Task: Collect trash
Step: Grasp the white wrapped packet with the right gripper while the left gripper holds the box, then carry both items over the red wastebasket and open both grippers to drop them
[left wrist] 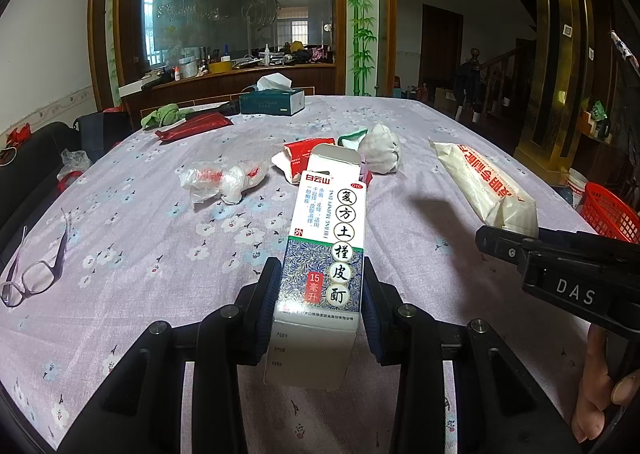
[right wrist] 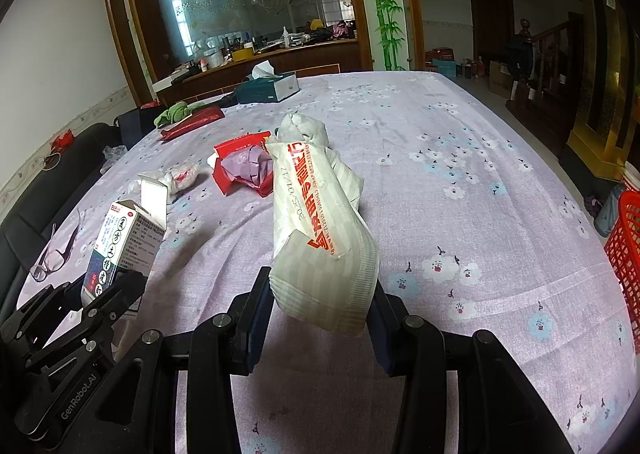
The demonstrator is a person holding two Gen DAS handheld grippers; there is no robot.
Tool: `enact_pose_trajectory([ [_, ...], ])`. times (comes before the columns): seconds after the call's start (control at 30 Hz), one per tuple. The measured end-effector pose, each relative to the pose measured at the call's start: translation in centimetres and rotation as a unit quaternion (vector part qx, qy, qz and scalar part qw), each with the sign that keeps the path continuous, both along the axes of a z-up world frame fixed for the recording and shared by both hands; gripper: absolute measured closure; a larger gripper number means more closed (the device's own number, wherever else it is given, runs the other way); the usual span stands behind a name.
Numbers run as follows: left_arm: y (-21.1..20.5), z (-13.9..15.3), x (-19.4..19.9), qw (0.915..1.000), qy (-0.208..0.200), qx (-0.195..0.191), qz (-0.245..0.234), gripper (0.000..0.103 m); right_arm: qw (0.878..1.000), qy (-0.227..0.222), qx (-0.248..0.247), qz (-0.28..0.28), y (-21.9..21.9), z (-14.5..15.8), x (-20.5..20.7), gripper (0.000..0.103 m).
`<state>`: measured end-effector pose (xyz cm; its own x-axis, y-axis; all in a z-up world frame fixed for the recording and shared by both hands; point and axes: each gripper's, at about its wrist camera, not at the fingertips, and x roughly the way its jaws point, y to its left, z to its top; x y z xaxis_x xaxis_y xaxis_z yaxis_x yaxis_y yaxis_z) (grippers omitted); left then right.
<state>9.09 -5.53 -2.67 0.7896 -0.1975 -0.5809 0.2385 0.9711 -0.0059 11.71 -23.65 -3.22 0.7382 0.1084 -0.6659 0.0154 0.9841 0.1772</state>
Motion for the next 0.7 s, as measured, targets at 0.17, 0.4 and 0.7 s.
enact_pose_trajectory([
  [0.17,0.1,0.0,0.1,1.0000,0.000,0.000,0.000,0.067,1.000,-0.002,0.000,-0.001,0.0,0.0,0.0,0.056],
  [0.4,0.0,0.4,0.1,1.0000,0.001,-0.002,-0.001,0.067,1.000,-0.003,0.002,-0.008,-0.2,0.0,-0.2,0.056],
  [0.7,0.0,0.4,0.6,1.0000,0.007,-0.001,-0.004,0.067,0.999,0.005,0.035,-0.018,-1.6,0.7,-2.8,0.056],
])
